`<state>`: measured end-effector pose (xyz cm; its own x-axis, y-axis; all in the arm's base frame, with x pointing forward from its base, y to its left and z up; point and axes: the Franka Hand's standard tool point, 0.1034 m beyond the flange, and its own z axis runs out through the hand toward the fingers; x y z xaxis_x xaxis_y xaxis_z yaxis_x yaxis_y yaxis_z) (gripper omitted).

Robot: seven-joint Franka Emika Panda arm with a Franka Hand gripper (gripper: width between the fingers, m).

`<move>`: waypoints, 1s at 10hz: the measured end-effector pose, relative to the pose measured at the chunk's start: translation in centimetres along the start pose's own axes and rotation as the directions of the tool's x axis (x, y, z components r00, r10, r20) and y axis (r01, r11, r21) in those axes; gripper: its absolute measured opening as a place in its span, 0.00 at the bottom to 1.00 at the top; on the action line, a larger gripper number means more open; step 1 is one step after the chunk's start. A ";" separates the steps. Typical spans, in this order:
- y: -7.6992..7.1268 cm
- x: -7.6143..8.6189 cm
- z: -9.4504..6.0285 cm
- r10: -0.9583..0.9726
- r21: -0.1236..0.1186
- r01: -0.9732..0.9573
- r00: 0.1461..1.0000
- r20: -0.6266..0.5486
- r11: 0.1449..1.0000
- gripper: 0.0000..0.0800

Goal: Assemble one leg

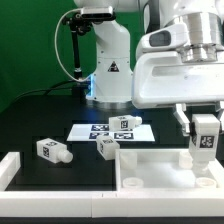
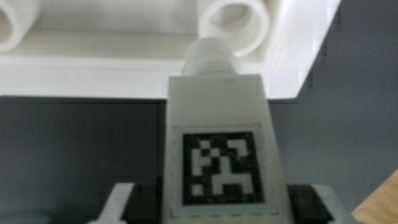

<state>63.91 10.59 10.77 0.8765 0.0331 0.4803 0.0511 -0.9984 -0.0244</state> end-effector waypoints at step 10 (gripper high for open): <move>-0.7 -1.7 2.8 -0.022 -0.006 0.022 1.000 -0.009 1.000 0.36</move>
Offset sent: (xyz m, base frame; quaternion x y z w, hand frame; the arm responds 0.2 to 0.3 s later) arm -0.0011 0.0060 -0.0126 -0.0005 0.0238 0.0064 0.9997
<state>63.74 11.33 7.54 0.8708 0.0545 0.4886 0.0675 -0.9977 -0.0090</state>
